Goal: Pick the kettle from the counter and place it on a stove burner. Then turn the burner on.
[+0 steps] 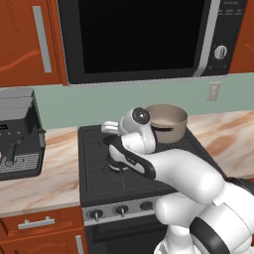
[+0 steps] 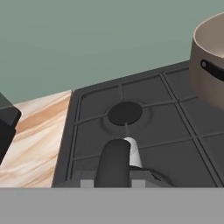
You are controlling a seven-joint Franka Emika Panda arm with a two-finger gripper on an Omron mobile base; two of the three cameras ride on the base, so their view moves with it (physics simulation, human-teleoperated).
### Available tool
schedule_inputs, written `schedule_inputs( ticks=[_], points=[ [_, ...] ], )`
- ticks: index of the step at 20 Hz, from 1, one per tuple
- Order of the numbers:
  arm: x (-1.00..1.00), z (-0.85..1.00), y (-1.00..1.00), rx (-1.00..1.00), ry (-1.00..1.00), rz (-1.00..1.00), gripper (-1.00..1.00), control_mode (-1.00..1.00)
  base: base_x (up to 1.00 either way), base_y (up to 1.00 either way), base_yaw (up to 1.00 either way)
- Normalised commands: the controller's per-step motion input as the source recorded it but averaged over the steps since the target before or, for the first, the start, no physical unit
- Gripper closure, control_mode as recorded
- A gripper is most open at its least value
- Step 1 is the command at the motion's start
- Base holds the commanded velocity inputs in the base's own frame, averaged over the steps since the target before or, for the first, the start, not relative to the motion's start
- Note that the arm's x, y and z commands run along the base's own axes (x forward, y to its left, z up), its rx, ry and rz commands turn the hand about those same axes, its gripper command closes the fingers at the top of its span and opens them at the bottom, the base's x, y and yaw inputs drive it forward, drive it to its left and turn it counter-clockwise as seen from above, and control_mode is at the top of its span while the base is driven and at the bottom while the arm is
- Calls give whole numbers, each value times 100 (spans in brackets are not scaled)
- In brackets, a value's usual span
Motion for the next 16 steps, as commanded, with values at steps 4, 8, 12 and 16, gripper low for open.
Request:
schedule_inputs(
  ticks=[4,8,12,16],
  points=[
    [0,-18,0,0,0,0,100,-100,0,0,0],
    [0,-23,0,0,0,0,100,-100,0,0,0],
    [0,-23,0,0,0,0,100,-100,0,0,0],
    [0,-14,0,0,-1,0,100,-100,0,0,0]
  ],
)
